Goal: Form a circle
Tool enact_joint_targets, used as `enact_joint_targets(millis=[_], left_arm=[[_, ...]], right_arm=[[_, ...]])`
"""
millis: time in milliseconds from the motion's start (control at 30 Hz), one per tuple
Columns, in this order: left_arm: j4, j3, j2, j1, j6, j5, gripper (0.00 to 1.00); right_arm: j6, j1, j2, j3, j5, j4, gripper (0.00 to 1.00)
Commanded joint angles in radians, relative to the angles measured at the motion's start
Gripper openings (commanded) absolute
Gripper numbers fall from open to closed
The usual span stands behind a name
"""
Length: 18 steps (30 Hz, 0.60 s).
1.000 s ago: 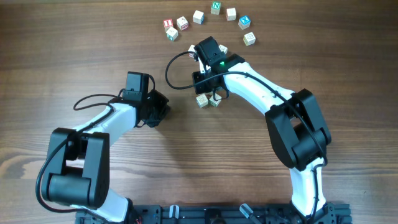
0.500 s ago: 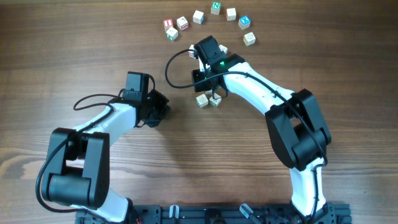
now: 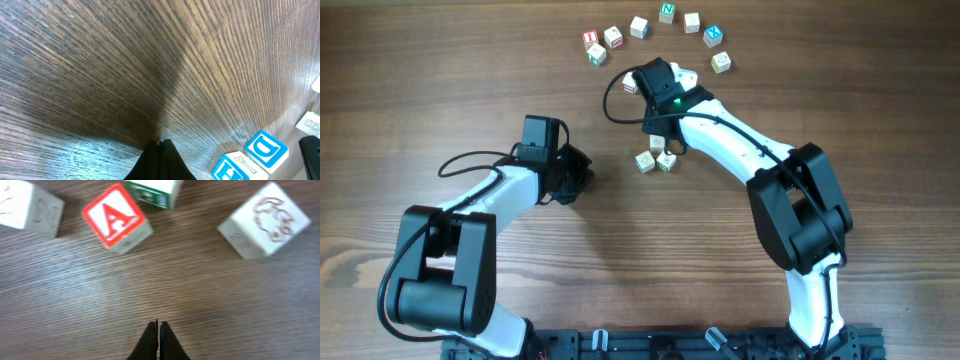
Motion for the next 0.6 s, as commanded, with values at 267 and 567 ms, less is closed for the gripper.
enact_joint_targets(millis=[267, 567], left_arm=[[-0.028, -0.048, 0.045, 0.011, 0.012, -0.09, 0.04], [-0.028, -0.048, 0.045, 0.011, 0.013, -0.09, 0.04]], right_arm=[[-0.081, -0.014, -0.024, 0.021, -0.079, -0.087, 0.05], [-0.132, -0.013, -0.024, 0.021, -0.146, -0.096, 0.04]])
